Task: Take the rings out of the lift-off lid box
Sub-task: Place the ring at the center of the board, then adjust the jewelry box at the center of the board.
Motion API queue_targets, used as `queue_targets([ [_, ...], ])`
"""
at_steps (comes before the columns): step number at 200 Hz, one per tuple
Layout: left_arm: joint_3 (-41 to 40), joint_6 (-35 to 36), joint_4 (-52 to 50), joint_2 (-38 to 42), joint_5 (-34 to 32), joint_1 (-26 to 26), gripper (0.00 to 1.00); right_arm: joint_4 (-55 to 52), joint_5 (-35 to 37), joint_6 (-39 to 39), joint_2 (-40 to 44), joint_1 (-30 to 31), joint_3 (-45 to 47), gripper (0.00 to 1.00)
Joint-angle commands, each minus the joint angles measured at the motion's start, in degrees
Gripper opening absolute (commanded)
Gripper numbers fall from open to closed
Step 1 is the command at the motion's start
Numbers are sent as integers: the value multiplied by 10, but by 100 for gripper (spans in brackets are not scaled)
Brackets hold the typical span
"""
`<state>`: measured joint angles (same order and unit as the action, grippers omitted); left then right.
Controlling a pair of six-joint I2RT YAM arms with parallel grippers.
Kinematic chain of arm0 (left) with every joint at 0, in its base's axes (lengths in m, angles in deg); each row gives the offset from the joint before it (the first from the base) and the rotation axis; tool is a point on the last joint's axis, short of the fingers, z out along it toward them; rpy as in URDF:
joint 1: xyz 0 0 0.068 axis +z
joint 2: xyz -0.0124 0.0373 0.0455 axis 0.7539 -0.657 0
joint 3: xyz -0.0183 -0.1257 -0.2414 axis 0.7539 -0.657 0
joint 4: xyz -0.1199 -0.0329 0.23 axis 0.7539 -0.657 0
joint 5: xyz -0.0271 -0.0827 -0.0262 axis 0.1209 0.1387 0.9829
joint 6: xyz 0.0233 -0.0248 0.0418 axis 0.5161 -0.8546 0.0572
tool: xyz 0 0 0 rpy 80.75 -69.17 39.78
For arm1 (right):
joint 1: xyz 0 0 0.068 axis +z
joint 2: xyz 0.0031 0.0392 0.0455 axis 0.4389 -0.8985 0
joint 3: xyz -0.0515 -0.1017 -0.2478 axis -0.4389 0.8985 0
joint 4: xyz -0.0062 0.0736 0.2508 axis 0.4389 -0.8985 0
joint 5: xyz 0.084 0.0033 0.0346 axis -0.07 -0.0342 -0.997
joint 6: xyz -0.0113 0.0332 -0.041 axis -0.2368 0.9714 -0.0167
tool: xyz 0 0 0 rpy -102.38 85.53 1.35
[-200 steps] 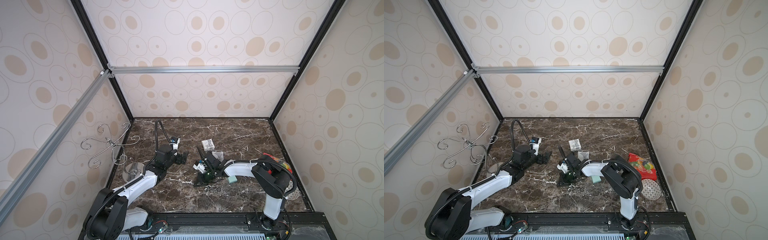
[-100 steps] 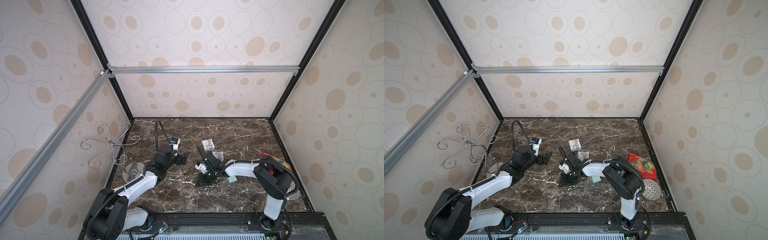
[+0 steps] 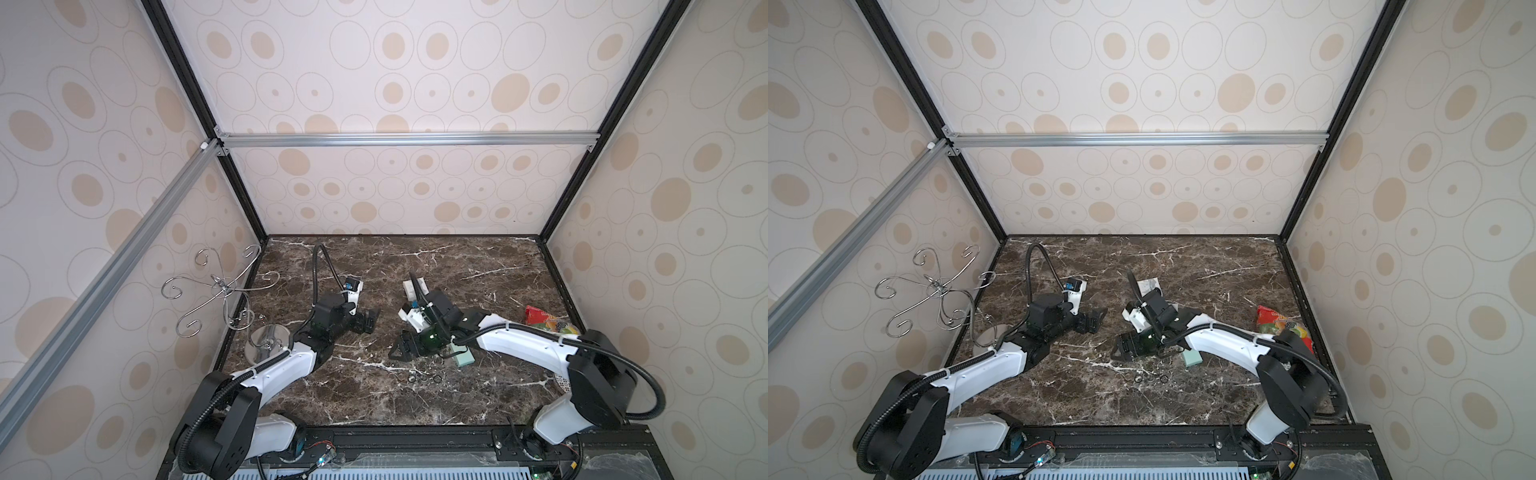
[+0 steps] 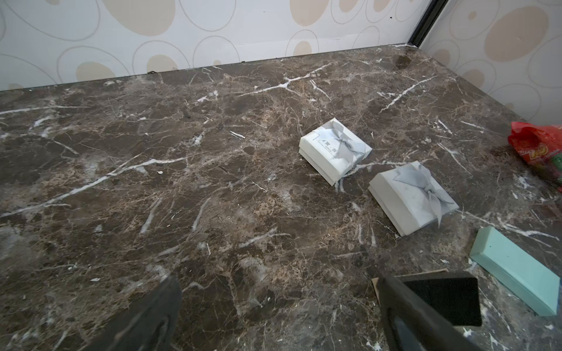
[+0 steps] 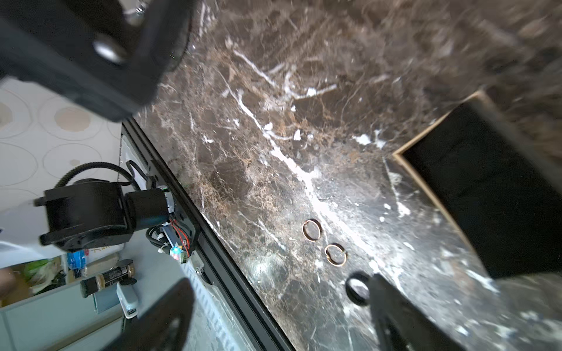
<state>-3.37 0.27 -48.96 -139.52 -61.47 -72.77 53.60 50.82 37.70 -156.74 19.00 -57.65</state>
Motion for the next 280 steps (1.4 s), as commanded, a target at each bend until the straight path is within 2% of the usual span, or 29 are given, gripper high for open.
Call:
queue_targets([
  [1,1,0,24,-11,18,-1,100,-90,62,-28,47,-36,0,100],
  [31,7,4,30,-36,21,-15,100,-140,162,-49,84,-75,13,100],
  [62,23,6,34,-73,15,-44,100,-160,233,-57,52,-89,-4,100],
  [95,36,-2,47,-113,18,-67,100,-154,252,-59,2,-89,-19,100],
  [154,64,-5,58,-170,33,-86,100,-124,261,-62,-33,-89,-31,100],
  [280,74,-13,77,-209,52,-95,100,-110,257,-66,-84,-82,-58,100],
])
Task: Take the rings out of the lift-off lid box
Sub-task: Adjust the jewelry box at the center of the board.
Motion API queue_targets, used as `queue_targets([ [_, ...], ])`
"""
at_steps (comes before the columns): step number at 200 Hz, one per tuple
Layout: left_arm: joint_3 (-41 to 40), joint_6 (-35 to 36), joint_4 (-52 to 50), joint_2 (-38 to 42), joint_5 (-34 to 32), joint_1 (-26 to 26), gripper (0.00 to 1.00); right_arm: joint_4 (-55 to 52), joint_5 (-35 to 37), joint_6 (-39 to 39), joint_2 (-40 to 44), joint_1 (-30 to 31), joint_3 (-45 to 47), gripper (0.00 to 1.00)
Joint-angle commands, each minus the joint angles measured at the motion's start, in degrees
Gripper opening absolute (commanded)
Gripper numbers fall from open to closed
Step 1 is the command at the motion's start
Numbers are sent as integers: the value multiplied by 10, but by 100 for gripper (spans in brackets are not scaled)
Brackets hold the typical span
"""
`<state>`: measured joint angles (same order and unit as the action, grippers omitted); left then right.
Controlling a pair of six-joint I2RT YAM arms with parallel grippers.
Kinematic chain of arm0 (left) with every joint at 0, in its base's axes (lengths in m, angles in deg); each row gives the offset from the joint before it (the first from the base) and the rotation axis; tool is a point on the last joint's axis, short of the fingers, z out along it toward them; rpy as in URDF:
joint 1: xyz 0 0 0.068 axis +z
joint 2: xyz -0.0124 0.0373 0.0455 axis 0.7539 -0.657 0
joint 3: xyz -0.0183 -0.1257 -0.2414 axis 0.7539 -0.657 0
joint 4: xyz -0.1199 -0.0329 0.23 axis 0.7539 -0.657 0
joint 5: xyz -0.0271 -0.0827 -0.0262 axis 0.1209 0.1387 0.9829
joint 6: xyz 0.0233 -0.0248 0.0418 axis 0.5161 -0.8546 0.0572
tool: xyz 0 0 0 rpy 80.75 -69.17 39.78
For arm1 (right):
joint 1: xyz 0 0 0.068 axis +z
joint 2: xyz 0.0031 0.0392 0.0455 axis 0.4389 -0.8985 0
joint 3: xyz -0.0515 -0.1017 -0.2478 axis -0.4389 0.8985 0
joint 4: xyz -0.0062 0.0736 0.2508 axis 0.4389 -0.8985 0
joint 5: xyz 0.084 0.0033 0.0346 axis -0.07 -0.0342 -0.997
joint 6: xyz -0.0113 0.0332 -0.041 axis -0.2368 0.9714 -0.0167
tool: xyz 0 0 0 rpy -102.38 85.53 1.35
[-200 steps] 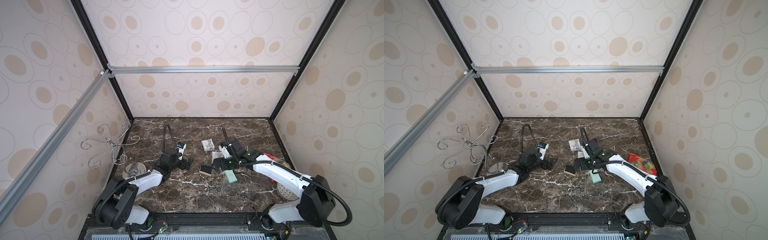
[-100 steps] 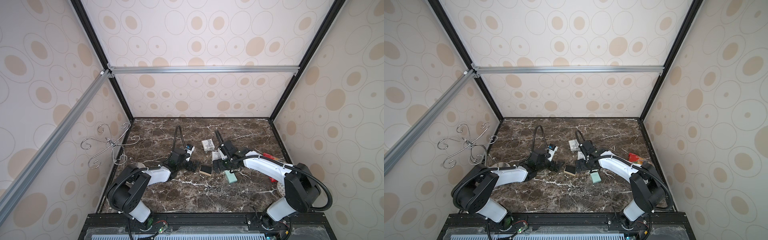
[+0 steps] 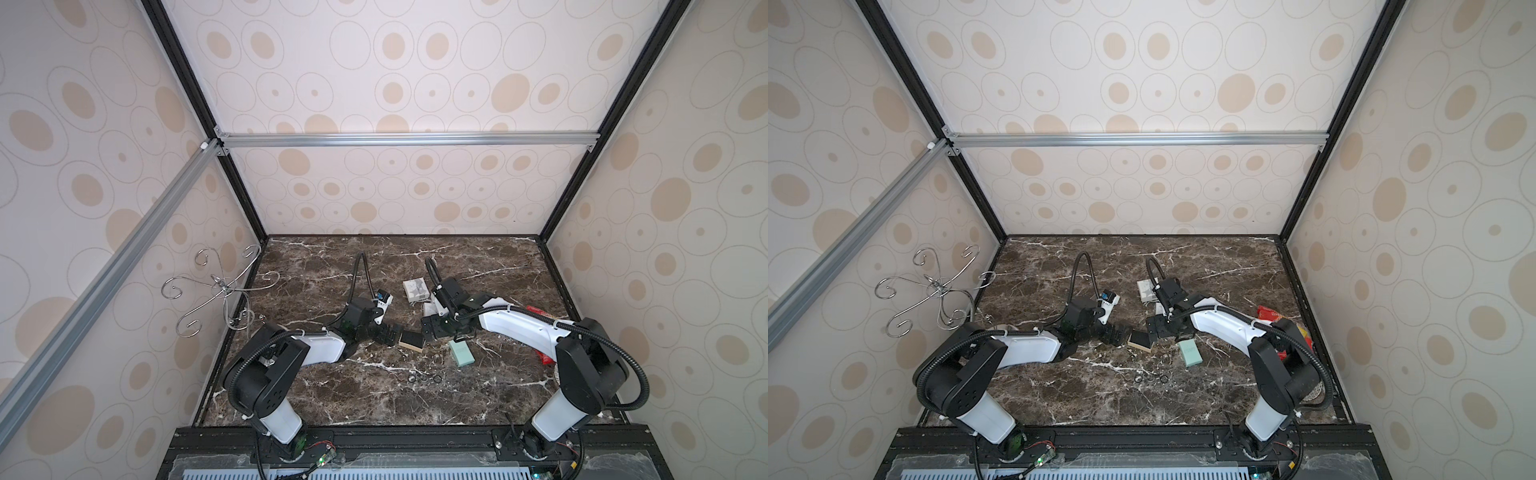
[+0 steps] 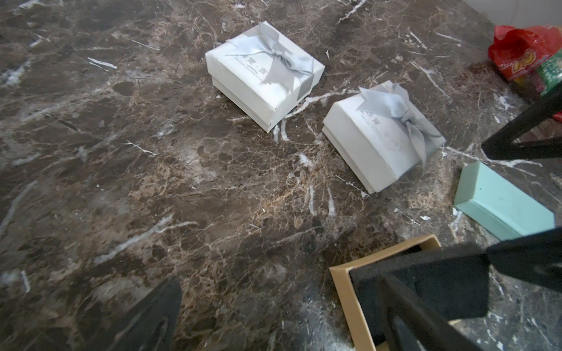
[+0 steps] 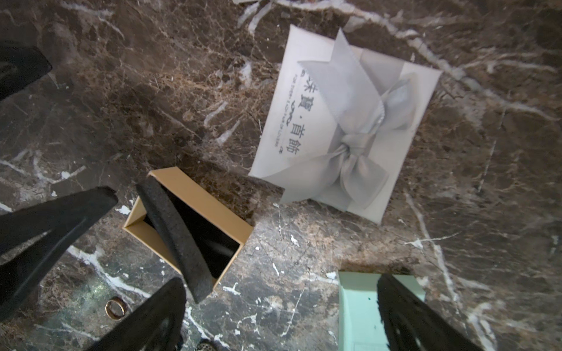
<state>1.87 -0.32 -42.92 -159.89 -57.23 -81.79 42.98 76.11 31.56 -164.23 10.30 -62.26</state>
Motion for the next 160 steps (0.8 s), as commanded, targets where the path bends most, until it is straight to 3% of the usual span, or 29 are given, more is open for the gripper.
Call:
queue_targets([
  [1,22,-7,17,-5,9,-5,100,-4,4,-4,-9,5,-11,100],
  [160,1,-23,39,-12,39,-5,100,-5,18,2,-40,5,0,100],
])
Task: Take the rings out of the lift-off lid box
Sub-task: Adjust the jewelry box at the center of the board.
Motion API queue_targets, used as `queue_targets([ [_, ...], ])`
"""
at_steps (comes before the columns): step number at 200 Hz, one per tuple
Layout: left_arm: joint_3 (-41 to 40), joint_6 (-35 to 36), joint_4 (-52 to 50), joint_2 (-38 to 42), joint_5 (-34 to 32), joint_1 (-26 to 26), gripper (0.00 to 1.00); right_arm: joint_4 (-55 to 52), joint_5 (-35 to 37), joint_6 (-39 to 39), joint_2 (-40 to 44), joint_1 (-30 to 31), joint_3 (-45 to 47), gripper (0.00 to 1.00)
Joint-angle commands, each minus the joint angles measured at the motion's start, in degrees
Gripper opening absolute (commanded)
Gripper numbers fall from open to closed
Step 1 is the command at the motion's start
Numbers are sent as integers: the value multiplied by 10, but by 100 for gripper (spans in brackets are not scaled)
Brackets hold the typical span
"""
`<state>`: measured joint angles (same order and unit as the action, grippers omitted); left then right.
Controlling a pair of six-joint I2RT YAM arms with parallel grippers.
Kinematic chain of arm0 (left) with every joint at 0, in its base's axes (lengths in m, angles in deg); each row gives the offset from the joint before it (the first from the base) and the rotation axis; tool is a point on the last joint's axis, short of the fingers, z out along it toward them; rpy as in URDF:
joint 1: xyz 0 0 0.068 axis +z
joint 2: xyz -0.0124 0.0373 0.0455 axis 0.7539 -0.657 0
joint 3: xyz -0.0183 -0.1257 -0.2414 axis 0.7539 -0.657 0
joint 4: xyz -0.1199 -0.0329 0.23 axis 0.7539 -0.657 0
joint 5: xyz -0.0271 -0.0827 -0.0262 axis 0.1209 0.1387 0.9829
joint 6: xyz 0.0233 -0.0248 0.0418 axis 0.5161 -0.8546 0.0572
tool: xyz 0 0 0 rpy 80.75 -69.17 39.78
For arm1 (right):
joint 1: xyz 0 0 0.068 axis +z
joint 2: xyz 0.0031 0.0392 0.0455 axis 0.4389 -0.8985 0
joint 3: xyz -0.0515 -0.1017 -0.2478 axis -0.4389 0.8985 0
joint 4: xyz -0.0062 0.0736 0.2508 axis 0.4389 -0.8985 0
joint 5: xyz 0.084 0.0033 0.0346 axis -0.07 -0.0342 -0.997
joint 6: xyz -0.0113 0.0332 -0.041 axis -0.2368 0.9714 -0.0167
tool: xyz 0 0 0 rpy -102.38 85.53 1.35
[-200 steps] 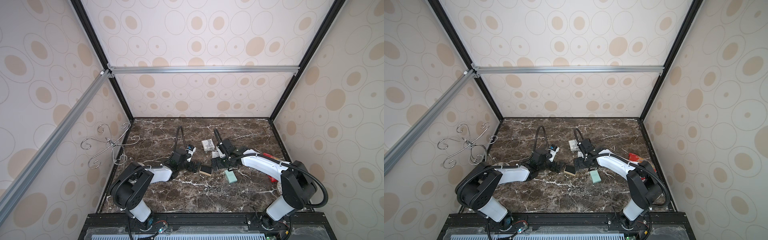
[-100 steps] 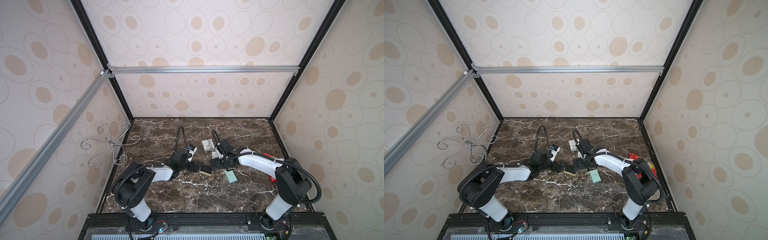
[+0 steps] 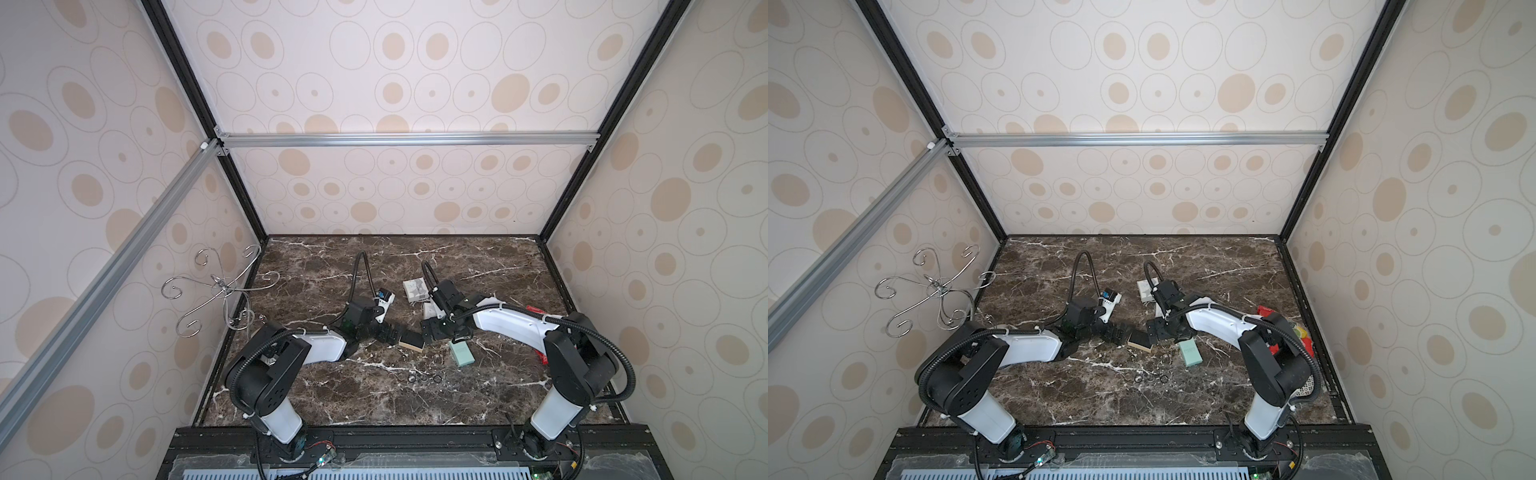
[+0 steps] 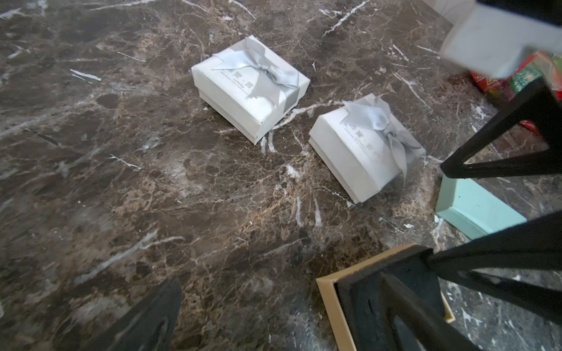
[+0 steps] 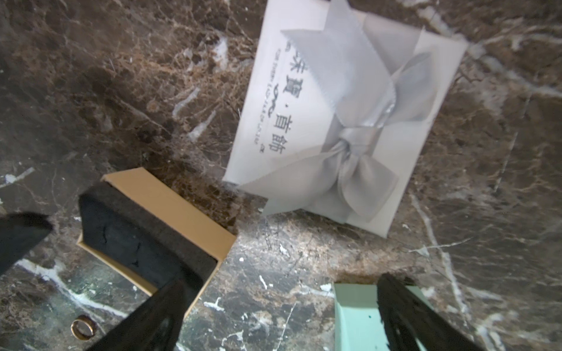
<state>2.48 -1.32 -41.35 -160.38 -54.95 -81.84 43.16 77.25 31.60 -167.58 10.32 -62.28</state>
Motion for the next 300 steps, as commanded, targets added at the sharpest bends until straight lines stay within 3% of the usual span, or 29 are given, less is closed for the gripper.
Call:
queue_targets([
  [1,-5,-13,24,-7,17,-4,100,-6,7,2,-7,5,0,100],
  [300,7,-23,13,-72,27,-6,100,-8,6,-5,-44,5,-31,100],
])
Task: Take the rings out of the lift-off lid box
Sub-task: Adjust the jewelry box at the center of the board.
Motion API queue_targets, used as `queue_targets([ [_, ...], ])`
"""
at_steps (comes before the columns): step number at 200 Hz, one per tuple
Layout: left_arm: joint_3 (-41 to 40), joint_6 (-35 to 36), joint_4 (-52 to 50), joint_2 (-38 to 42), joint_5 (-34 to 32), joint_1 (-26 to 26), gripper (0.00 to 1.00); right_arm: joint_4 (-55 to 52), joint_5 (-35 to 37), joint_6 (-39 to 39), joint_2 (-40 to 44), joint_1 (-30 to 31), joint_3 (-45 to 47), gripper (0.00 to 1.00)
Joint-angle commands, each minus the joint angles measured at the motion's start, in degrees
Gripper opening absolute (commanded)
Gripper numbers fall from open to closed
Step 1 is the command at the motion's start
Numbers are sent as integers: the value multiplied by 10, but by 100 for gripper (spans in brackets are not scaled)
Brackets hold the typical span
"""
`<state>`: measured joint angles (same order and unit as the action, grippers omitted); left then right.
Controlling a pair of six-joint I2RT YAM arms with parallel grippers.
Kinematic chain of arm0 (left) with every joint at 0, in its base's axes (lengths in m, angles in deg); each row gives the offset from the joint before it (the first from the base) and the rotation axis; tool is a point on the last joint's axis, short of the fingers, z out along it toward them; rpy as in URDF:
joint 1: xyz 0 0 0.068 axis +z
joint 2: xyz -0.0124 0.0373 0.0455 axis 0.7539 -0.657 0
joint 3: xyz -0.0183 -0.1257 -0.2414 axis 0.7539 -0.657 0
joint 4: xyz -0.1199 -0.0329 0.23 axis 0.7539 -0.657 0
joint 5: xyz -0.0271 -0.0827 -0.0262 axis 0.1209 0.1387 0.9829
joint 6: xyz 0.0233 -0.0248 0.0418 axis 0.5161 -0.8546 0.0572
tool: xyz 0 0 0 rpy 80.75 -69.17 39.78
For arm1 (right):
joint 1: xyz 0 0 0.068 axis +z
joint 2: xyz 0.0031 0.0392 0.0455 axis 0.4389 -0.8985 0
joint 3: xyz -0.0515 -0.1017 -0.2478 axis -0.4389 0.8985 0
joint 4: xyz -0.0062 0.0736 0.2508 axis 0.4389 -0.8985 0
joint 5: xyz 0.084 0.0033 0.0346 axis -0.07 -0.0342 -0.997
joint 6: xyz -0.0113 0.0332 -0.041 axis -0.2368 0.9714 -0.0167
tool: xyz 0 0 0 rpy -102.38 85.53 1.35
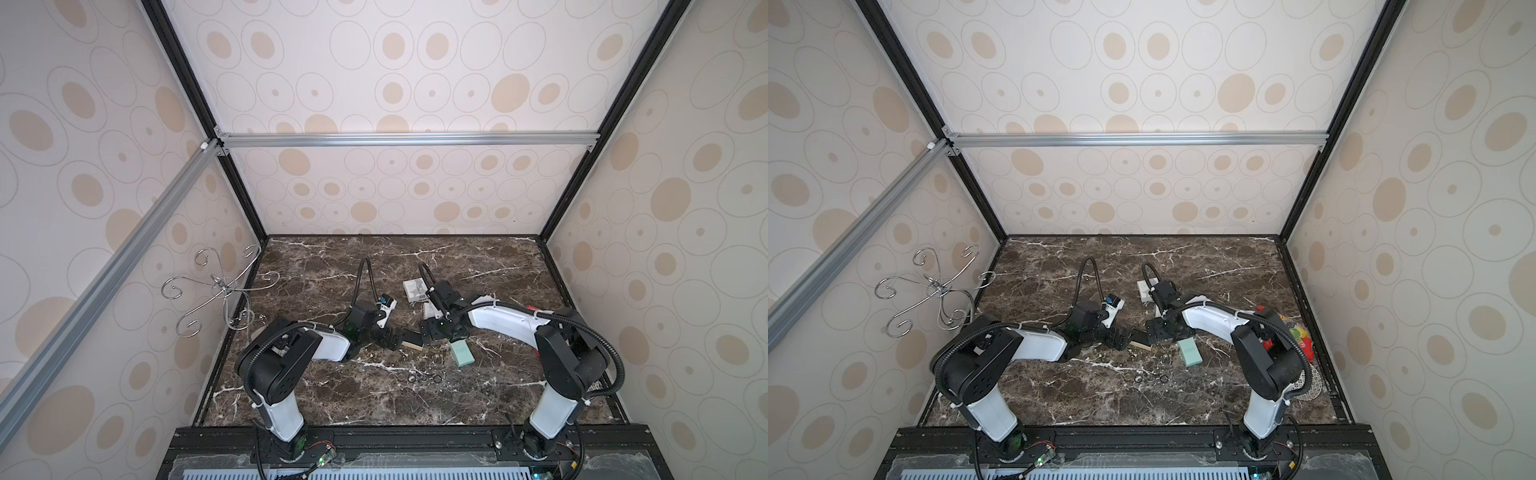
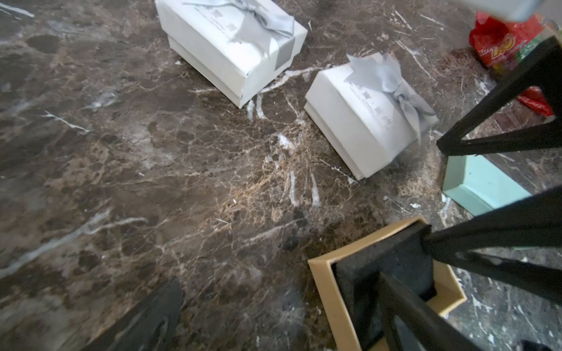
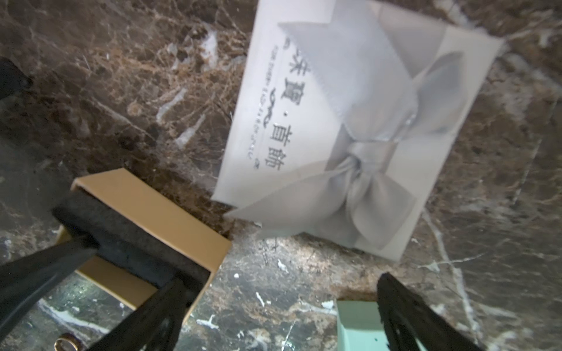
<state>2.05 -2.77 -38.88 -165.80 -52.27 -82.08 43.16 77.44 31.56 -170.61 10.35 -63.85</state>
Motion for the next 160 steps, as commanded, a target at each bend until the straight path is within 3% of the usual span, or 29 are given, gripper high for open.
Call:
queue_targets([
  [1,12,-9,-12,-17,0,-3,100,-8,4,-4,-14,5,-15,100],
  [160,56,-10,-103,-44,-50,-3,100,-4,5,-5,-21,5,-33,100],
])
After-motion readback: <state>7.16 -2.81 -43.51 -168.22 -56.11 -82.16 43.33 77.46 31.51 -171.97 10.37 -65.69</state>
